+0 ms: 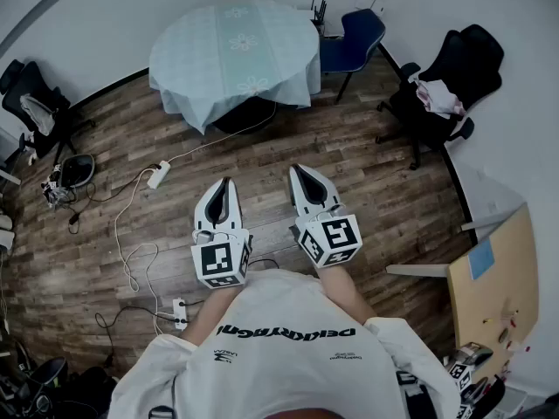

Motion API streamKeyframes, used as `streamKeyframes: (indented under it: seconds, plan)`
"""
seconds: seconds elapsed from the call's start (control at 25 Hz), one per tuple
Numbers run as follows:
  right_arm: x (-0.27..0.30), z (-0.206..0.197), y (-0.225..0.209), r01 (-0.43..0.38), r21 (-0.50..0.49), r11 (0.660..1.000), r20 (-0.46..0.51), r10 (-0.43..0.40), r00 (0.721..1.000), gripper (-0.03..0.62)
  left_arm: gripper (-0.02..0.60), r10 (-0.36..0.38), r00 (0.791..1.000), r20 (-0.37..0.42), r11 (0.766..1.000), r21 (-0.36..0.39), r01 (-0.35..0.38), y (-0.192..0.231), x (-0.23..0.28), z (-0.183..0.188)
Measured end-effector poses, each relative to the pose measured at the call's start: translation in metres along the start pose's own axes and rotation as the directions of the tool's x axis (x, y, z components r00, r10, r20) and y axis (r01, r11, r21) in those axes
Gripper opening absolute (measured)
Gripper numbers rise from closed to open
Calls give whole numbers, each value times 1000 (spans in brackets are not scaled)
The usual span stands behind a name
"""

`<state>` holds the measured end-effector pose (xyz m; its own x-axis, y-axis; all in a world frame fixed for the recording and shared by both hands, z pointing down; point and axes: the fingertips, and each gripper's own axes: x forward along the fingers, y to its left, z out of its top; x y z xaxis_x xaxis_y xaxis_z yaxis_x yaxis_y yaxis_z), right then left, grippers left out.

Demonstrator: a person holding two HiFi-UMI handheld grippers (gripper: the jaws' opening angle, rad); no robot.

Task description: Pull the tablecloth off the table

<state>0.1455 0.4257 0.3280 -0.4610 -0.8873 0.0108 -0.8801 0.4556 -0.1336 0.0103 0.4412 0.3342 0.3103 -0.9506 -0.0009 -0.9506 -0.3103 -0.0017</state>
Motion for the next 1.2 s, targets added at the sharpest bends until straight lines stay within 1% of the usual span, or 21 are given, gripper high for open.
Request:
streamKeyframes:
  seconds: [0.16,0.28,0.56,0.72,0.8,0.92,1.0,1.08,1.2]
  plan:
    - [27,-1,16,15,-11,1000,20,-15,1000,32,17,-12,1000,12,1000,4,12,31,8,-2]
    - [48,-4,32,17,-6,1000,27,-17,999,32,15,-21,1000,4,1000,-4,21,56,13,-9]
    - [103,-17,78,78,-5,997,33,-78,996,32,17,-91,996,-4,996,12,91,124,23,-16]
    - [128,-20,96,107,-13,994,45,-106,993,32,17,-123,992,-6,992,16,123,152,32,-19]
    - [141,-20,98,117,-7,993,37,-117,992,32,17,-136,991,-16,991,5,136,163,39,-24]
    - [164,-20,94,131,-1,991,32,-131,991,32,15,-144,989,-22,990,9,144,180,57,-27]
    - [181,-20,86,138,-3,990,30,-138,990,32,15,-147,989,-31,989,3,148,189,75,-32]
    - [199,-22,75,138,2,990,27,-138,990,32,16,-135,990,-45,991,1,135,198,94,-36]
    - [230,-23,54,128,7,992,25,-129,991,32,17,-122,992,-46,992,13,122,207,128,-38]
